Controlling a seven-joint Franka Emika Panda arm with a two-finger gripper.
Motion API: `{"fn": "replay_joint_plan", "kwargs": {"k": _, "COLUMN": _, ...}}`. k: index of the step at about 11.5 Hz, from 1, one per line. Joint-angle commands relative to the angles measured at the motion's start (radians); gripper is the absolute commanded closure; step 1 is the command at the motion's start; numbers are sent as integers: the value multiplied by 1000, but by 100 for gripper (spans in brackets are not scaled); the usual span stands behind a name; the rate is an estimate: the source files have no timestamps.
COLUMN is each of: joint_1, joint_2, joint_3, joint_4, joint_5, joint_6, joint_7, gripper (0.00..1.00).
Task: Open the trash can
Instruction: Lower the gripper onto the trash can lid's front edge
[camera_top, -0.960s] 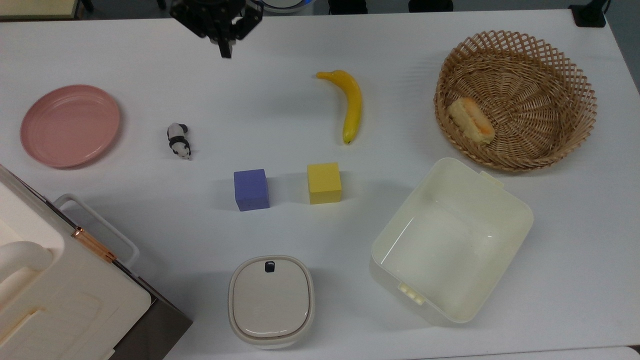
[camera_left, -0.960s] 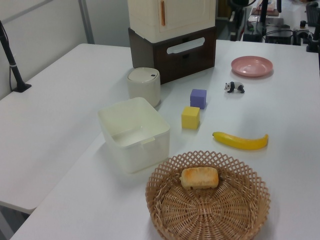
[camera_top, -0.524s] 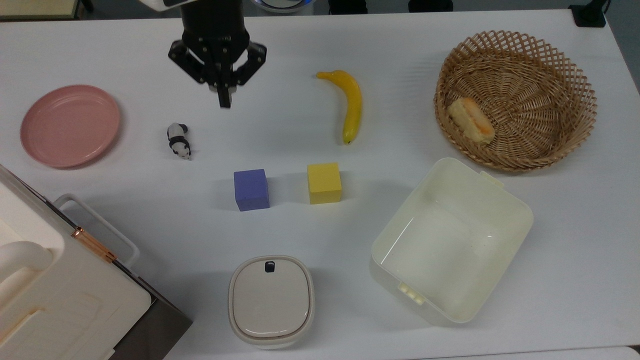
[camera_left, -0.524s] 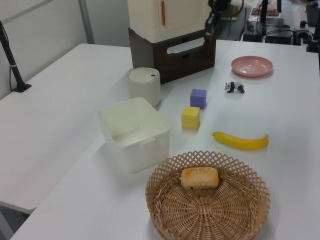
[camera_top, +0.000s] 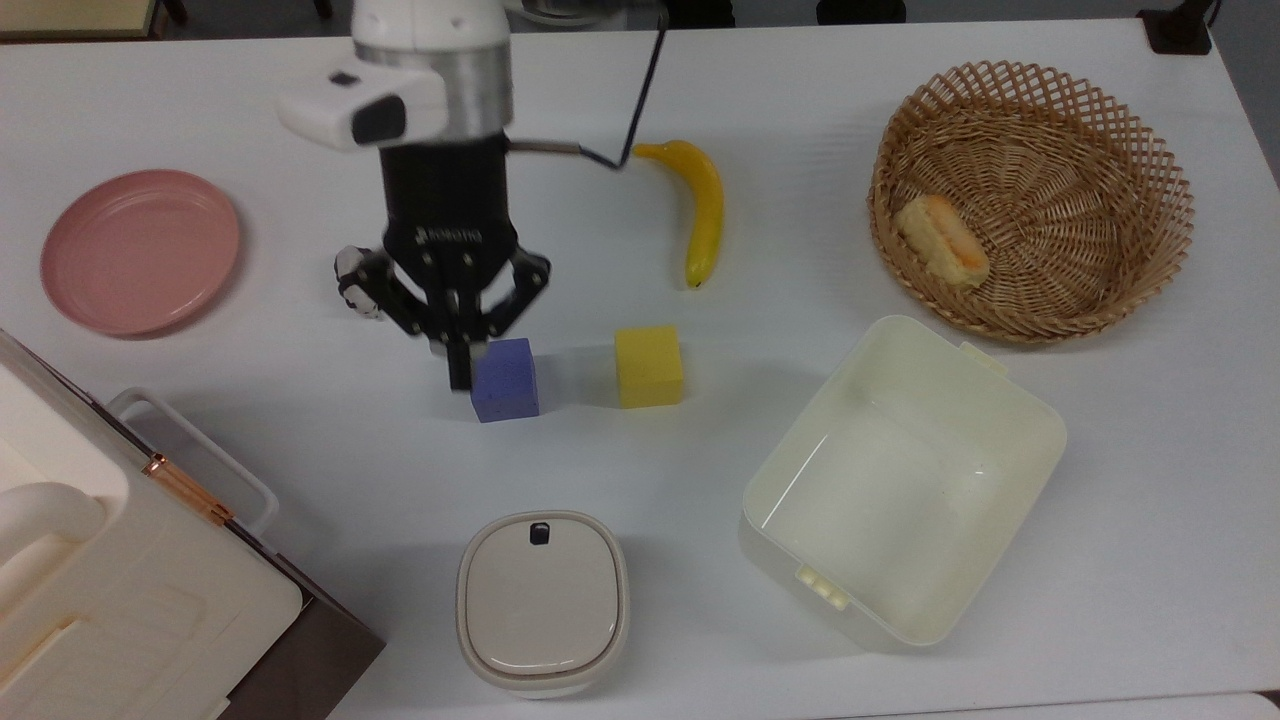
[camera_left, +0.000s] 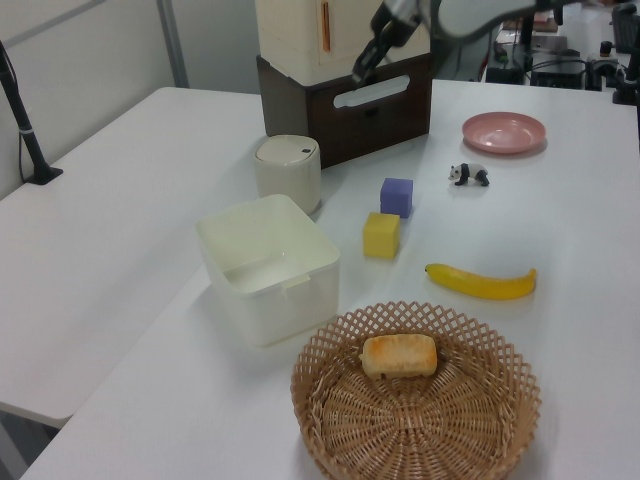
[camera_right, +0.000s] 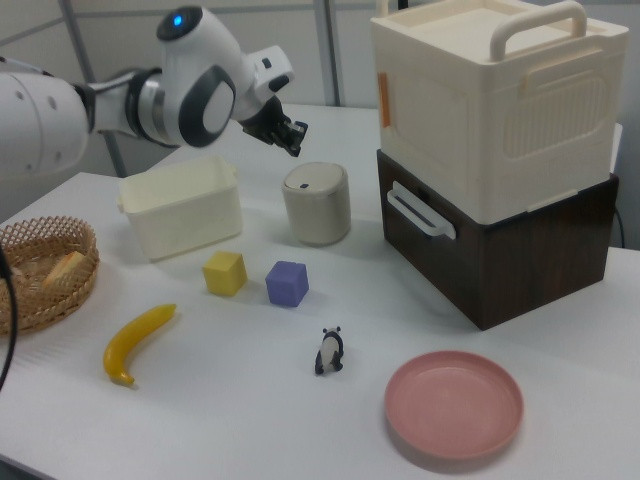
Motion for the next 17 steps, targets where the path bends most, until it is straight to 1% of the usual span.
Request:
{"fn": "replay_joint_plan", "kwargs": {"k": 1, "joint_1": 24, "joint_2": 120, "joint_3": -4, "joint_4": 38, "joint_5": 18, "joint_6": 214, "joint_7": -17, "gripper": 100}}
{"fn": "replay_joint_plan", "kwargs": {"k": 3, "joint_1": 36, "joint_2": 144, "joint_3": -4, "joint_4": 38, "joint_5": 17, "joint_6": 259, "joint_7": -22, "gripper": 100}}
{"fn": "replay_joint_plan", "kwargs": {"k": 5, "joint_1": 37, "joint_2": 186, "joint_3": -4, "joint_4": 53, "joint_5": 14, "joint_6": 335, "joint_7": -28, "gripper": 100}}
{"fn": "replay_joint_plan", "kwargs": {"k": 6, "joint_1": 43, "joint_2": 221, "joint_3": 4, "joint_4": 75, "joint_5": 12, "joint_6": 369, "joint_7": -42, "gripper": 100}}
{"fn": "replay_joint_plan", "kwargs": {"k": 8, "joint_1": 48, "joint_2": 281, "joint_3": 4, "joint_4": 122, "joint_5": 12, "joint_6": 383, "joint_7": -63, "gripper": 100}}
{"fn": "replay_joint_plan", "kwargs": {"k": 11, "joint_1": 51, "joint_2": 347, "joint_3": 8, "joint_4": 169, "joint_5": 12, "joint_6": 424, "joint_7": -79, "gripper": 100}}
{"fn": "replay_joint_plan", "kwargs": {"k": 13, "joint_1": 51, "joint_2": 356, "joint_3": 10, "joint_4": 164, "joint_5": 12, "joint_6": 455, "joint_7": -92, "gripper": 100}}
{"fn": "replay_joint_plan", "kwargs": {"k": 17, "joint_1": 53, "joint_2": 355, "joint_3": 11, "joint_4": 126, "joint_5": 14, "joint_6": 449, "joint_7": -108, "gripper": 100}}
